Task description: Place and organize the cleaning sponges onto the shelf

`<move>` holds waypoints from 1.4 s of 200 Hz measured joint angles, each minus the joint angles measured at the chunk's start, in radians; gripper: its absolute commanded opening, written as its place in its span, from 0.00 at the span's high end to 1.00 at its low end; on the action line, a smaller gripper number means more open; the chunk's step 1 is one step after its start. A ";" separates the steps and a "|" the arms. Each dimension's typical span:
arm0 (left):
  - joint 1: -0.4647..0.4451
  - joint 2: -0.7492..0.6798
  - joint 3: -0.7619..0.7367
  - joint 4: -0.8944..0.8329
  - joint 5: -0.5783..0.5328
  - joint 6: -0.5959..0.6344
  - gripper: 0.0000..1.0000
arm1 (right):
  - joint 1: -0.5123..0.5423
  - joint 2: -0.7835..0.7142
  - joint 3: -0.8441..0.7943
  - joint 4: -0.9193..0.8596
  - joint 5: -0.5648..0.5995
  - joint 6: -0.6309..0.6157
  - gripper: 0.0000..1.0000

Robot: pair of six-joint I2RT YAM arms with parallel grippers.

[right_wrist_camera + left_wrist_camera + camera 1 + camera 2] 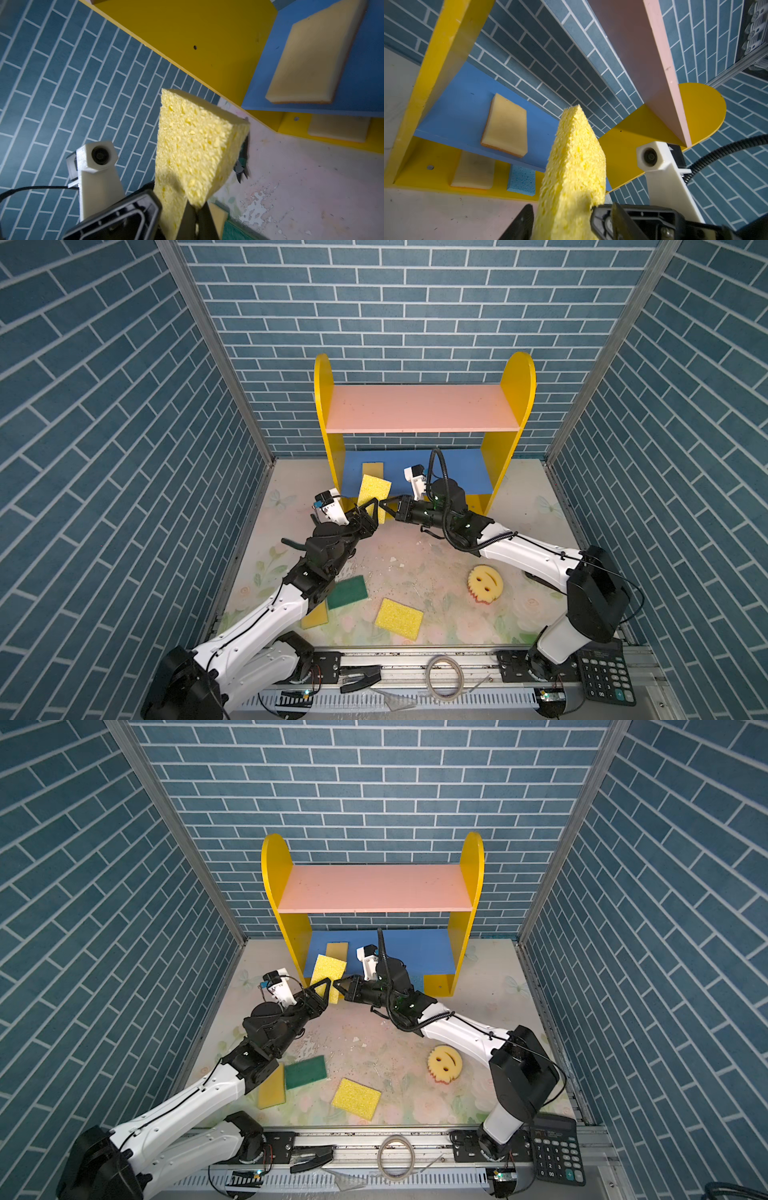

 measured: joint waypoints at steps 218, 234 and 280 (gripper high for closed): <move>0.000 -0.189 0.002 -0.378 -0.166 0.080 0.32 | -0.063 0.168 0.372 -0.548 0.534 -0.615 1.00; 0.000 -0.185 0.002 -0.381 -0.166 0.080 0.32 | -0.073 0.201 0.375 -0.532 0.549 -0.619 1.00; 0.000 -0.186 0.002 -0.389 -0.167 0.080 0.32 | -0.122 0.291 0.380 -0.496 0.558 -0.618 1.00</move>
